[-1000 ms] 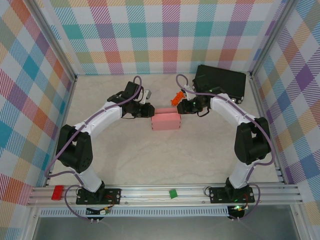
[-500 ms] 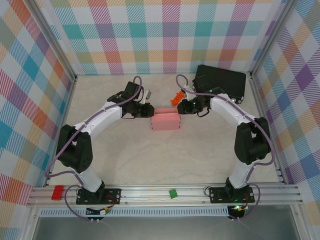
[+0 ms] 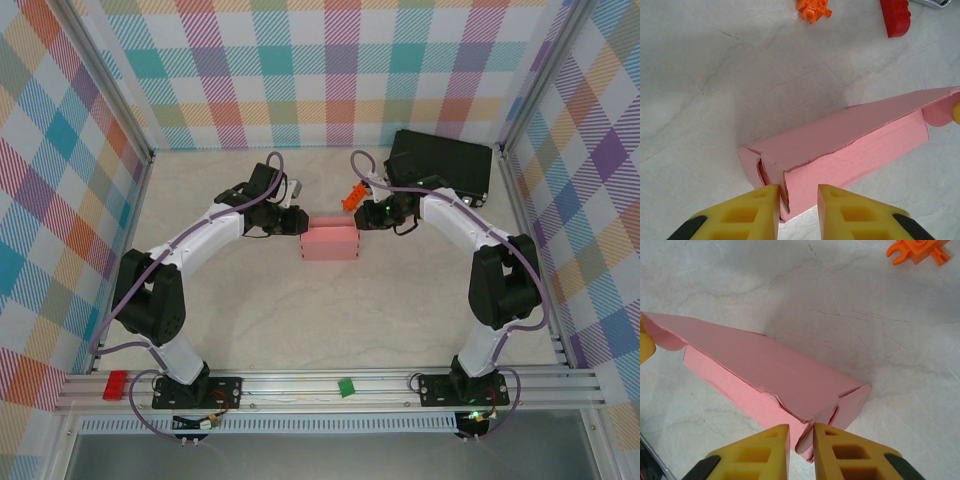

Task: Fold the paper box

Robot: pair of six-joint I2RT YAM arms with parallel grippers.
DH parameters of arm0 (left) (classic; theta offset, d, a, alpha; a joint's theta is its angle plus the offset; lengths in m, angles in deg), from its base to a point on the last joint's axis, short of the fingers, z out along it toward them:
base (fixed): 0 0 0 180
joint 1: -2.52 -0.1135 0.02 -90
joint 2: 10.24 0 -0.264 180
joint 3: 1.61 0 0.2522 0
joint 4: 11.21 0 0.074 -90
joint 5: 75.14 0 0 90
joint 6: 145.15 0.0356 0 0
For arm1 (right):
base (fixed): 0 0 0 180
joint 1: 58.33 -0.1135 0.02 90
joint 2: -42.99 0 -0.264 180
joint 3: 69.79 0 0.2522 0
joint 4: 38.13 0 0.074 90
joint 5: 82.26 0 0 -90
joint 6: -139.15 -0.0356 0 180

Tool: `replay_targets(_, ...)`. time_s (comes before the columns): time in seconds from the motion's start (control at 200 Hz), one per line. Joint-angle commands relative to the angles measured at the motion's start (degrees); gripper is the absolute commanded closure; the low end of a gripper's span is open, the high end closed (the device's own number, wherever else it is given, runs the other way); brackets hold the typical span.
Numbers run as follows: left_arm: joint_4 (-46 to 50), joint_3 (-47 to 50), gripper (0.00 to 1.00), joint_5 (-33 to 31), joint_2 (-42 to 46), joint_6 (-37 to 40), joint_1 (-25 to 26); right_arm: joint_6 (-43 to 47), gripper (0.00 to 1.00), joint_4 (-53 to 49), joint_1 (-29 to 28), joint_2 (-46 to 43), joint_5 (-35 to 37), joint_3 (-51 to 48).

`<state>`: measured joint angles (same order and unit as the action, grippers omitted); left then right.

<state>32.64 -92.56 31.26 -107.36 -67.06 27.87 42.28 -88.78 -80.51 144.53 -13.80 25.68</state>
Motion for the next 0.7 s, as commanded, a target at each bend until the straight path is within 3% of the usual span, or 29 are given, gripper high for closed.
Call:
replay_targets(0.0, 1.4, -0.5, 0.73, -0.6, 1.3, 1.3, -0.5, -0.6, 0.80, 0.7, -0.7, 0.4, -0.8, -0.6)
replay_targets(0.695, 1.7, 0.6, 0.78, -3.7, 2.4, 1.9, -0.5, -1.0, 0.82, 0.8, -0.8, 1.1, -1.3, -0.1)
